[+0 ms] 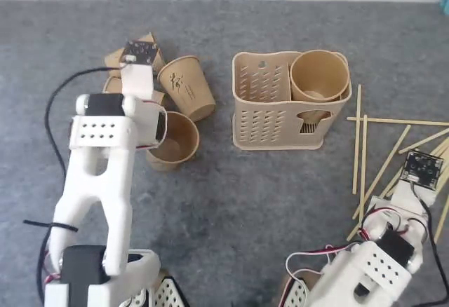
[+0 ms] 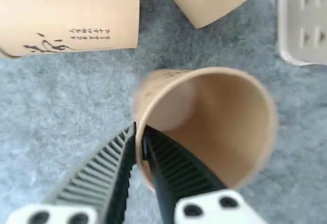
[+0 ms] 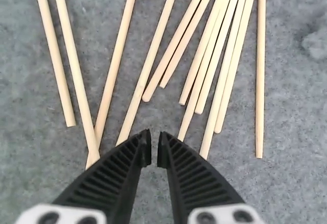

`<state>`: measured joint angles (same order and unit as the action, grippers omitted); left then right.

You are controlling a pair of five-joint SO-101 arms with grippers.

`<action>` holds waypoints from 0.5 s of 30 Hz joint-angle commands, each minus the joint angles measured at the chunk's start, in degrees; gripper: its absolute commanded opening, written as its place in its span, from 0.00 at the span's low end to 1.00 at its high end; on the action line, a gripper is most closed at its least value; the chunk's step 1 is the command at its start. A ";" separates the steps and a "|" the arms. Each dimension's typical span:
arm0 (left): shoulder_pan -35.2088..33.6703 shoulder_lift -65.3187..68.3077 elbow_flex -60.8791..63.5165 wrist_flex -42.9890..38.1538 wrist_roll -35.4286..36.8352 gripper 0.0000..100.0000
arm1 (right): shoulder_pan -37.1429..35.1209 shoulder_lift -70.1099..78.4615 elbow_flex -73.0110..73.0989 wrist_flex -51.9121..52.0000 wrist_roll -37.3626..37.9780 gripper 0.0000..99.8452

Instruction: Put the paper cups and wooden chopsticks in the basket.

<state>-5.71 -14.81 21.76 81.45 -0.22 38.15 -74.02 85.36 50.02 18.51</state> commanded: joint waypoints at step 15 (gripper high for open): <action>6.95 -6.77 -47.34 19.08 11.60 0.01 | 1.80 0.22 -0.79 -0.31 -1.14 0.04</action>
<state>-3.25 -18.07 -17.98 98.68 2.95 38.15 -74.02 85.36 50.02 18.51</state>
